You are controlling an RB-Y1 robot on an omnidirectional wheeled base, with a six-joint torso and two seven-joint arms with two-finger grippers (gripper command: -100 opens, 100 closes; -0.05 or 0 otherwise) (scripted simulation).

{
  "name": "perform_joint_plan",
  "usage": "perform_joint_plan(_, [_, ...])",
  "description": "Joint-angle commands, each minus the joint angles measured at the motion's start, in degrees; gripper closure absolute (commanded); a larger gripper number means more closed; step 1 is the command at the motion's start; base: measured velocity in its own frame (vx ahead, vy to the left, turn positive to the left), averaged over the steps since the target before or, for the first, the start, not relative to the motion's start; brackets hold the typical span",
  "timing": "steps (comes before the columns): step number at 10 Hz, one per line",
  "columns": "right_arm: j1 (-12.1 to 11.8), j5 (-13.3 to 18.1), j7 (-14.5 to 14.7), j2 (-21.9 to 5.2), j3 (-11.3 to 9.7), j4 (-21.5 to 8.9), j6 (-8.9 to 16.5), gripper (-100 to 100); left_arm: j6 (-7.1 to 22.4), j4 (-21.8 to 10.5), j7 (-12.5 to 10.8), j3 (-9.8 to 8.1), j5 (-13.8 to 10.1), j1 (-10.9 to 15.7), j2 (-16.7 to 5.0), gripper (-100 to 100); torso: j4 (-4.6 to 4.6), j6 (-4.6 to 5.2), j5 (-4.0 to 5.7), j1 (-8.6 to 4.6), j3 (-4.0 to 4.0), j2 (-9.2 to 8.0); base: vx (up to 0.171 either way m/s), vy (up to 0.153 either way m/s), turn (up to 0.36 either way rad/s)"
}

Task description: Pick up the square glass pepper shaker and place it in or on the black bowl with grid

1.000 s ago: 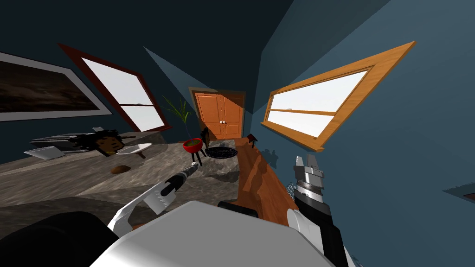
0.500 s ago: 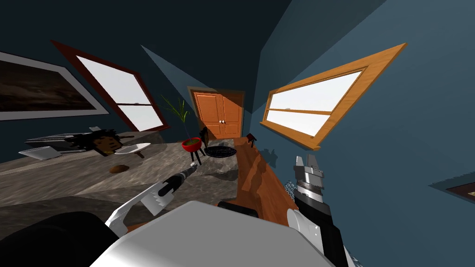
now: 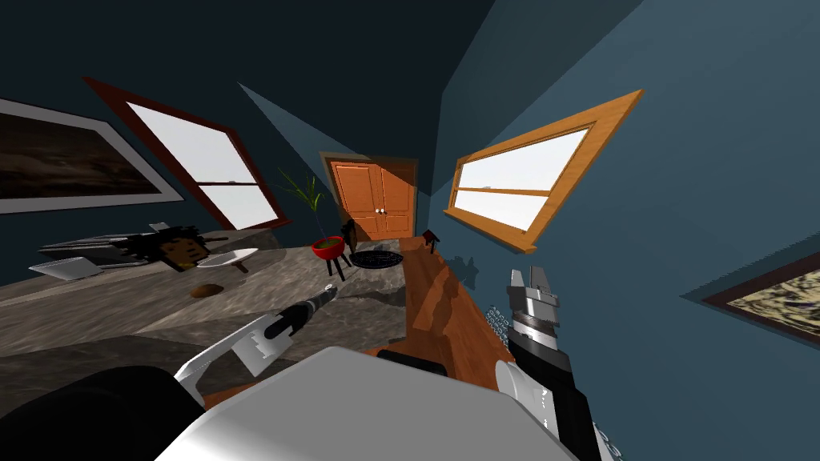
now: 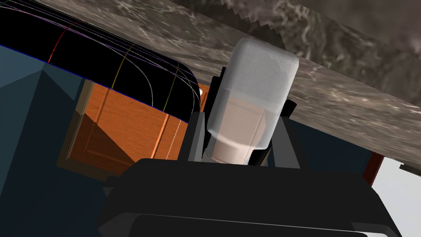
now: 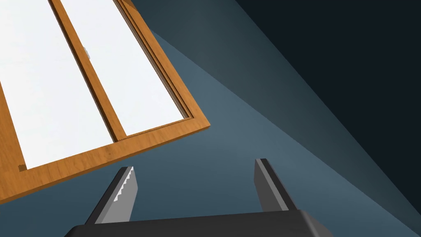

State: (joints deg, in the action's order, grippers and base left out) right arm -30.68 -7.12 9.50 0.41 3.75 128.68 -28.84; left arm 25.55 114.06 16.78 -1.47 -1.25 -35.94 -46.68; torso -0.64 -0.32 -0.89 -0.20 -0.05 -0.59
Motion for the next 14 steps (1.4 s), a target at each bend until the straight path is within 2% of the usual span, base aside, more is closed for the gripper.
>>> perform_joint_plan(1, [0.0,0.0,0.0,0.0,0.0,0.0,0.0,0,0.26,-0.48,-0.14,0.1,-2.86,-1.45,-1.34,100,0.0,0.0,0.0,0.0,0.0,0.0,-0.073,-0.081,-0.055])
perform_joint_plan(3, [0.0,0.0,0.0,0.0,0.0,0.0,0.0,0,1.12,-0.23,-0.28,-0.34,-6.64,-2.8,-3.4,100,-0.19,-0.12,-0.25,0.03,-0.1,0.01,-0.072,-0.099,-0.043])
perform_joint_plan(4, [0.0,0.0,0.0,0.0,0.0,0.0,0.0,0,1.12,-0.23,-0.28,-0.34,-7.06,-2.8,-3.4,100,-0.2,-0.14,-0.25,0.05,-0.1,0.0,-0.055,-0.062,-0.011])
perform_joint_plan(7, [-0.01,0.0,0.0,0.0,0.0,0.0,0.0,0,2.7,0.17,-0.57,-1.43,-12.58,-4.84,-6.96,100,-0.22,-0.12,-0.28,0.19,-0.17,0.14,-0.054,-0.071,-0.069])
perform_joint_plan(8, [0.0,0.0,0.0,0.0,0.0,0.0,0.0,0,2.7,0.17,-0.57,-1.43,-13.06,-4.84,-6.96,100,-0.21,-0.13,-0.27,0.18,-0.16,0.12,-0.036,-0.051,-0.015])
perform_joint_plan(10, [-0.01,0.0,0.0,0.0,0.01,0.0,0.0,0,3.95,0.48,-0.82,-2.49,-16.94,-6.13,-9.62,100,-0.22,-0.11,-0.29,0.26,-0.22,0.24,-0.028,-0.066,-0.069])
perform_joint_plan(11, [-0.01,0.0,0.0,0.0,0.01,0.0,0.0,0,4.63,0.65,-0.97,-3.12,-18.53,-6.73,-11.02,100,-0.23,-0.1,-0.28,0.23,-0.23,0.25,-0.035,-0.074,-0.091])
perform_joint_plan(12, [-0.01,0.0,0.0,0.0,0.0,0.0,0.0,0,4.63,0.65,-0.97,-3.12,-18.98,-6.73,-11.02,100,-0.22,-0.08,-0.26,0.21,-0.23,0.25,-0.026,-0.058,-0.033])
perform_joint_plan(14, [-0.01,0.0,0.0,-0.01,0.01,0.0,0.0,0,6.1,1.0,-1.3,-4.64,-22.65,-7.83,-13.94,100,-0.23,-0.06,-0.27,0.29,-0.26,0.32,-0.007,-0.053,-0.086])
